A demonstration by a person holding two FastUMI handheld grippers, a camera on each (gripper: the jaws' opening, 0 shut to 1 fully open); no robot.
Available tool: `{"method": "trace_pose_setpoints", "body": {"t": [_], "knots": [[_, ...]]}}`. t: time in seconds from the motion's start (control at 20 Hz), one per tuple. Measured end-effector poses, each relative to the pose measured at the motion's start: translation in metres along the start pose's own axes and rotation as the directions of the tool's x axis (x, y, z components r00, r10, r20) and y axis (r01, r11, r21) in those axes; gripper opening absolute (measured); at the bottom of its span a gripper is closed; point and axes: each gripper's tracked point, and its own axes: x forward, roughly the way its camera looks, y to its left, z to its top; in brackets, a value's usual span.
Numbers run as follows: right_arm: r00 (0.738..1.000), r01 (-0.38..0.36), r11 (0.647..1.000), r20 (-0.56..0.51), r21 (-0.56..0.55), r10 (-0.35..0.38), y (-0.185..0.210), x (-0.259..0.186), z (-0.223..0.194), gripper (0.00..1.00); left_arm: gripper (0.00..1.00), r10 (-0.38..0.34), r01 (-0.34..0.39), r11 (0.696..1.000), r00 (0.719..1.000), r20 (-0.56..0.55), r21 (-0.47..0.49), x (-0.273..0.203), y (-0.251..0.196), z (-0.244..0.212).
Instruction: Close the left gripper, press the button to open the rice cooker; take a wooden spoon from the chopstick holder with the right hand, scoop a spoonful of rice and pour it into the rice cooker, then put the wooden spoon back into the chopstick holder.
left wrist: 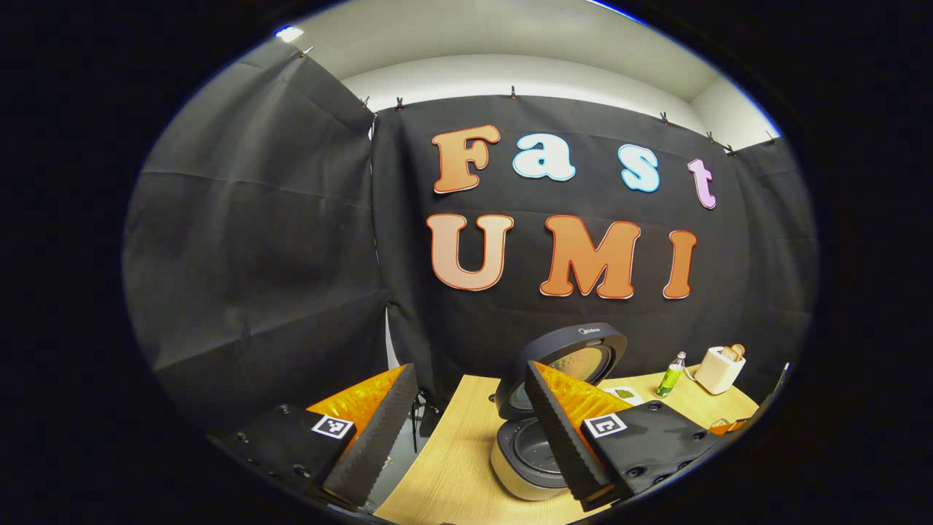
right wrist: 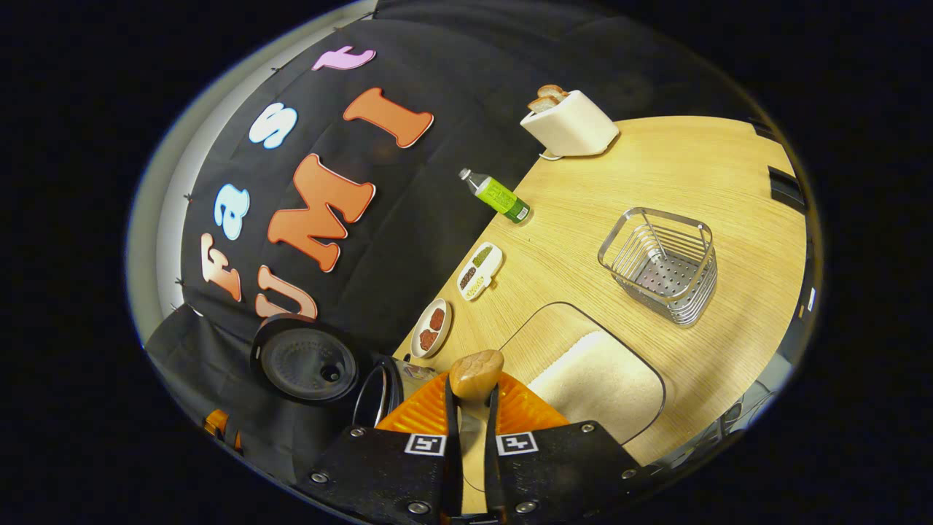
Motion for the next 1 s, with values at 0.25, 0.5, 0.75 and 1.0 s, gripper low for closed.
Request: {"method": "trace_pose_setpoints", "body": {"t": [0.25,0.5,0.75,1.0], "knots": [[0.999,-0.014,0.992,0.051,0.125,0.008,-0.005,-0.015,0.032,0.11,0.97,-0.003,0.003,1.0,1.0,0.02,0.005,0.002,-0.007,0.007],[0.996,-0.032,0.97,0.089,0.241,0.01,-0.004,-0.031,0.054,0.11,0.97,-0.015,0.016,1.0,0.999,0.028,-0.002,0.004,-0.015,0.009],[0.993,-0.062,0.955,0.111,0.291,0.03,0.014,-0.043,0.068,0.11,0.99,-0.03,0.031,1.0,0.998,0.053,-0.002,0.007,-0.023,0.017],[0.99,-0.1,0.936,0.128,0.338,0.059,0.038,-0.049,0.08,0.11,0.97,-0.069,0.07,0.998,0.995,0.075,-0.007,0.008,-0.037,0.021]]}}
